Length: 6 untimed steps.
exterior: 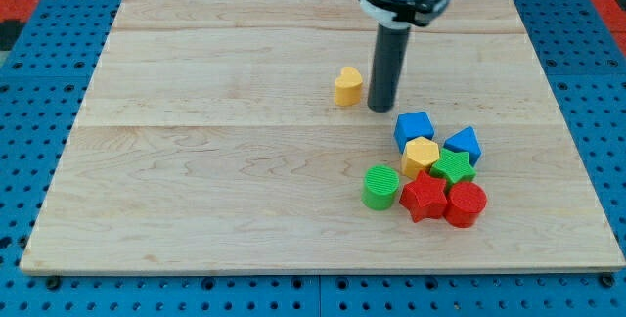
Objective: Push the yellow heart into the green circle
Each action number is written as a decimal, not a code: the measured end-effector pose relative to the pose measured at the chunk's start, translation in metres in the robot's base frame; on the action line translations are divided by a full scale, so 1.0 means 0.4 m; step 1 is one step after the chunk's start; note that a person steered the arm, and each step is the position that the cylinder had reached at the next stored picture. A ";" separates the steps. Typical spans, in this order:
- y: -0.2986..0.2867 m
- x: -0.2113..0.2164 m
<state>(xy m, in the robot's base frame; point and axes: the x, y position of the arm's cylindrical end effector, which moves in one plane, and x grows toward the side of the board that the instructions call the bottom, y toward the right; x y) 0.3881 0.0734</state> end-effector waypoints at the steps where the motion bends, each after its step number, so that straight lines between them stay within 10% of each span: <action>1: 0.033 -0.230; 3: -0.052 0.023; 6: -0.162 0.019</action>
